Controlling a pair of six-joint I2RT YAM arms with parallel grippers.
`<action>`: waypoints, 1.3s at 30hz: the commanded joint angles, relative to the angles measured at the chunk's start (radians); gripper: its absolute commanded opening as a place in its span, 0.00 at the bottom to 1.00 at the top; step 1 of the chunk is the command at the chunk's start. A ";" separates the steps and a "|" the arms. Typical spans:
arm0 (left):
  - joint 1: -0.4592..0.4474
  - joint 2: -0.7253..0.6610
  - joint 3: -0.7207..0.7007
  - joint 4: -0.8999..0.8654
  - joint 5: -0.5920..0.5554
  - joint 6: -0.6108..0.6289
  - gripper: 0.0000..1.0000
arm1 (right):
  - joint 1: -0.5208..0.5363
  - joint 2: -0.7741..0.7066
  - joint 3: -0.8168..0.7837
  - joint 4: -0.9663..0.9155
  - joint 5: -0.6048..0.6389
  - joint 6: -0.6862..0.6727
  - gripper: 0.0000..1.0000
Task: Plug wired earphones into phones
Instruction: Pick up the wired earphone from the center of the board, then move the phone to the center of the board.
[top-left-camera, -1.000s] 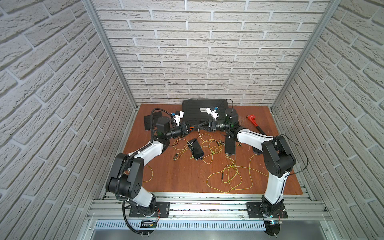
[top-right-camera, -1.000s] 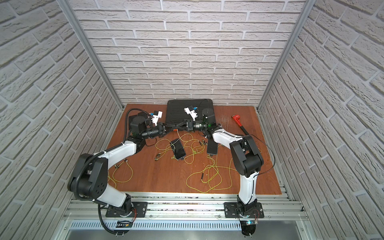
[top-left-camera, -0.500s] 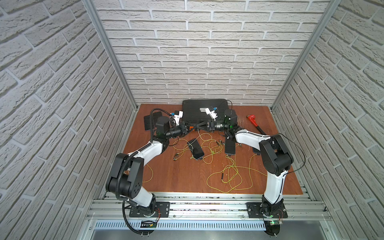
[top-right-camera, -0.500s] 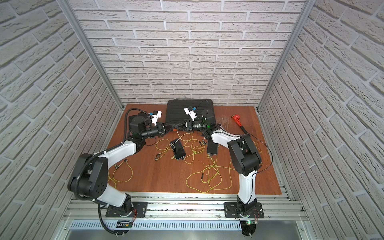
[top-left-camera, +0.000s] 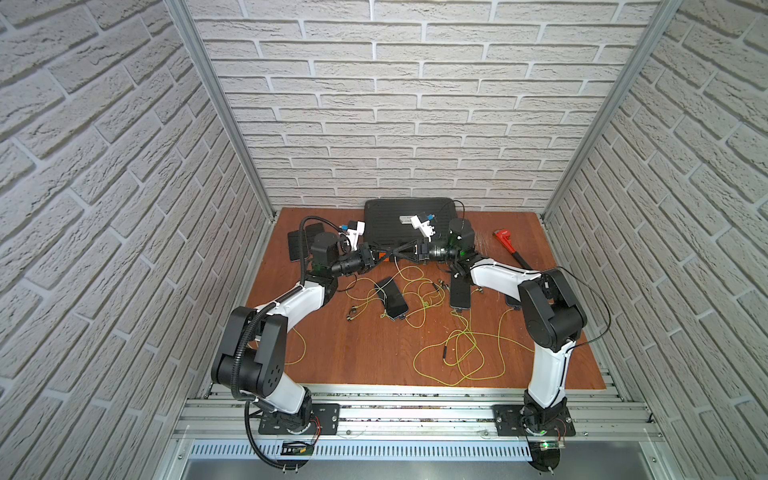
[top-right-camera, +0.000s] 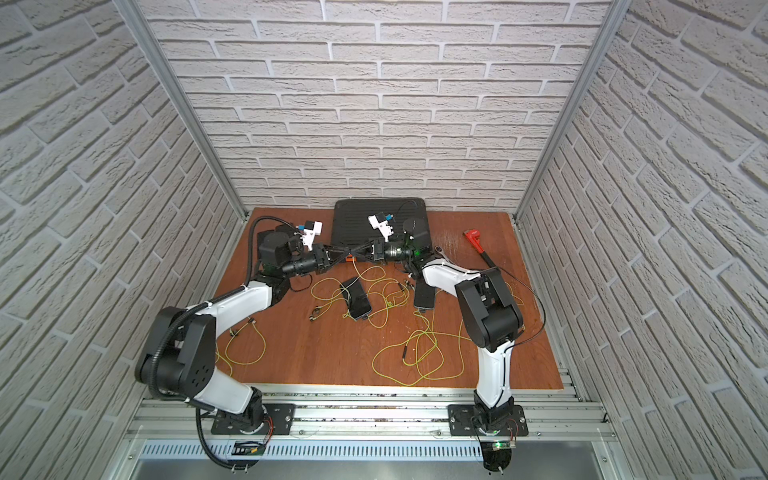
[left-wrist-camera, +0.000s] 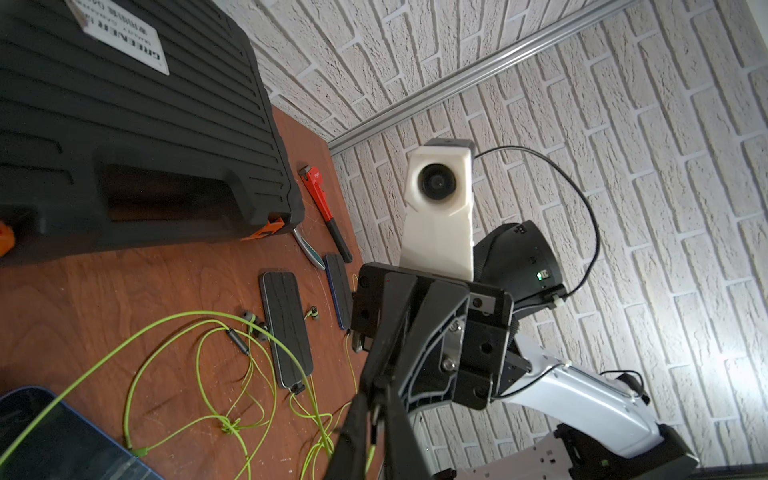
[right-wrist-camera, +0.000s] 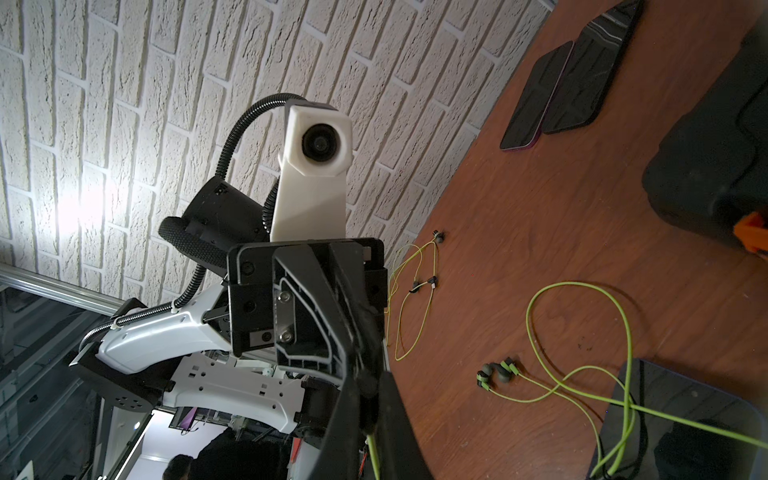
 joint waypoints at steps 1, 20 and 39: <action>0.040 -0.061 0.069 -0.212 -0.072 0.139 0.44 | 0.010 -0.056 -0.016 -0.058 0.046 -0.112 0.06; 0.323 0.635 1.095 -1.196 -0.792 0.618 0.83 | 0.118 -0.306 -0.114 -0.644 0.510 -0.635 0.05; 0.294 1.059 1.519 -1.385 -0.908 0.556 0.74 | 0.132 -0.399 -0.203 -0.710 0.613 -0.635 0.05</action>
